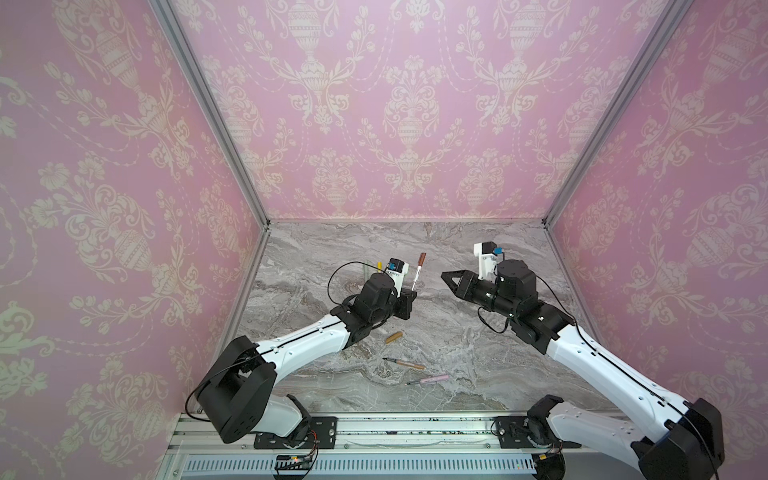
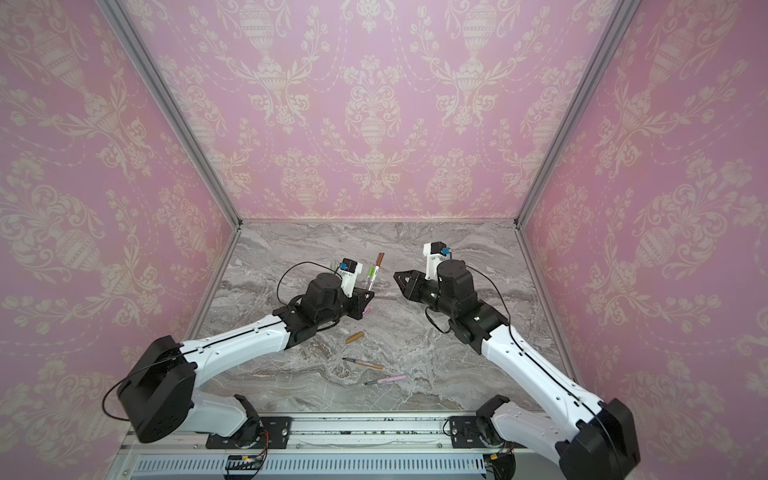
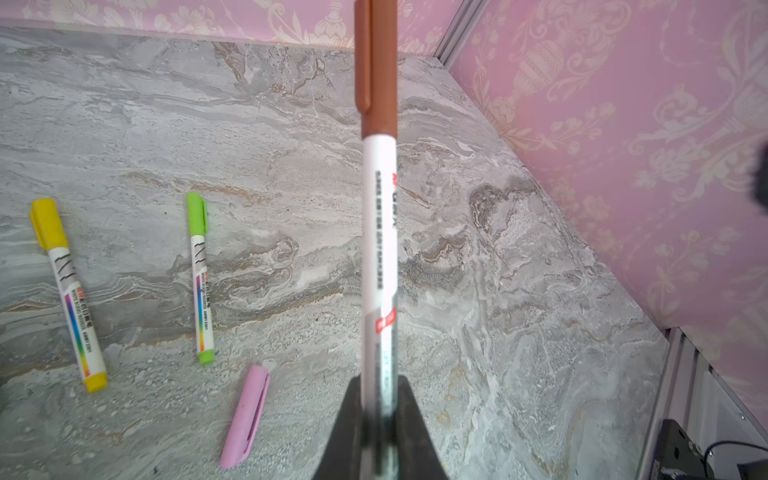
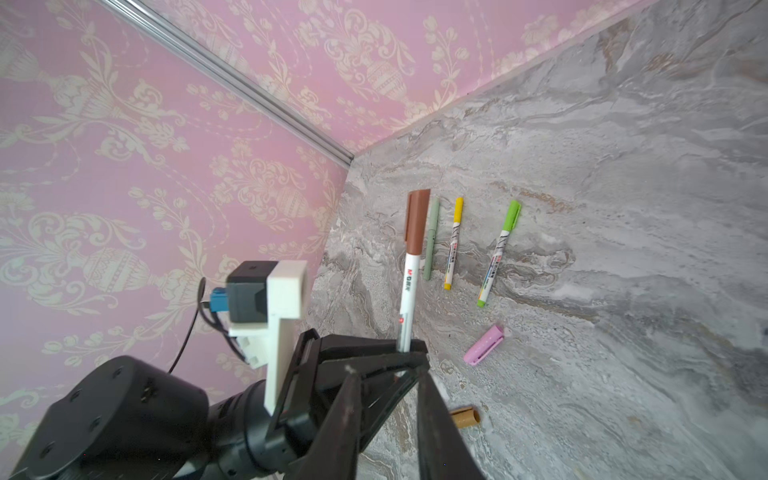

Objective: Insert the pens into the pen caps
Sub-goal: 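Open right gripper and withdraw while left gripper lowers the capped pen to the table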

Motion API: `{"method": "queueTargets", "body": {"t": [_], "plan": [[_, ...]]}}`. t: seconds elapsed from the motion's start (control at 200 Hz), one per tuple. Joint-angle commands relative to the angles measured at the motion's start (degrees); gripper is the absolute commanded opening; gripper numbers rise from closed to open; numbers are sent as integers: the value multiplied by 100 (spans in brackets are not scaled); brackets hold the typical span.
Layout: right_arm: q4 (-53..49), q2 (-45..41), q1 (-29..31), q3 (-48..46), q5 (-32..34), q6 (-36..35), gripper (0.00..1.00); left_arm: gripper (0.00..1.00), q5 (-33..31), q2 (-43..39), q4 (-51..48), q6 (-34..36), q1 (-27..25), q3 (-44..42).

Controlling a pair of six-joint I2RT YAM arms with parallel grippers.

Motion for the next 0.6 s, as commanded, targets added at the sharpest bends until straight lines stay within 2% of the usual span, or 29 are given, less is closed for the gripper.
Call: {"method": "queueTargets", "body": {"t": [0.0,0.39,0.595], "plan": [[-1136,-235,-43,105,796,-566,27,0,-100,577,-1174,-405,-33,723],[-1624,-993,-58,-414,1350,-736,28,0,-393,2981,-2721,-815,-46,3060],[-1682,-1218,-88,-497,1461,-815,27,0,-888,3592,-3283,-932,-31,3748]]}}
